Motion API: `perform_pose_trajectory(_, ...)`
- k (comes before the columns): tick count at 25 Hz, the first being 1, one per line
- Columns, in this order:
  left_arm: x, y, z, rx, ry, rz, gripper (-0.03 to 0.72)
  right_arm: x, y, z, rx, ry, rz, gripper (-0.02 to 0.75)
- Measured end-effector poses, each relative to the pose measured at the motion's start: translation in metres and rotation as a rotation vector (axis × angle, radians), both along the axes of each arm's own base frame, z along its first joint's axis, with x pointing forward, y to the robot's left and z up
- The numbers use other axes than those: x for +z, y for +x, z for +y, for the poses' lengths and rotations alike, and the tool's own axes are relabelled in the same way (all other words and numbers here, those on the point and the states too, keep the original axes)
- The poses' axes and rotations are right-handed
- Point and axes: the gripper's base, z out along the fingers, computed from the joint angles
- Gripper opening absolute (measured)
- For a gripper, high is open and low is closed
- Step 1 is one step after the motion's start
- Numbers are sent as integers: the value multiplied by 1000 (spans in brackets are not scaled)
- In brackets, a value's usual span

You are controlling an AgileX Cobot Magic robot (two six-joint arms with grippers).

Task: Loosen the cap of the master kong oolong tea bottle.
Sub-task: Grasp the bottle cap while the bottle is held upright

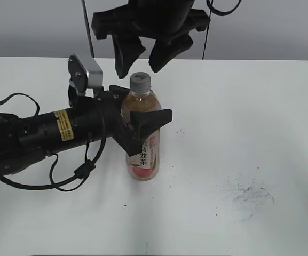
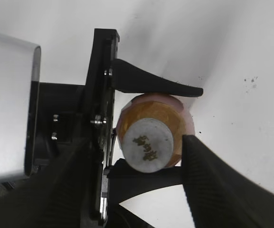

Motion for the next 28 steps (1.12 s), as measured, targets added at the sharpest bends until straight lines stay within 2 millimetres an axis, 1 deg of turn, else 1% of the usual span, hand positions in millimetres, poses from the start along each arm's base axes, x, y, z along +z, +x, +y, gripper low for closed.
perform_pose_trajectory(3,0,0,0,1,0,0,447,-1,0,1,-1,-1,4,457)
perform_pose_trajectory(9,0,0,0,1,0,0,447,-16,6,4,-4,-36,21,457)
perform_pose_trajectory(18,0,0,0,1,0,0,447,-18,7,3,-5,-52,12,452)
perform_pose_trajectory(28,0,0,0,1,0,0,447,-19,6,4,-5,-50,21,384)
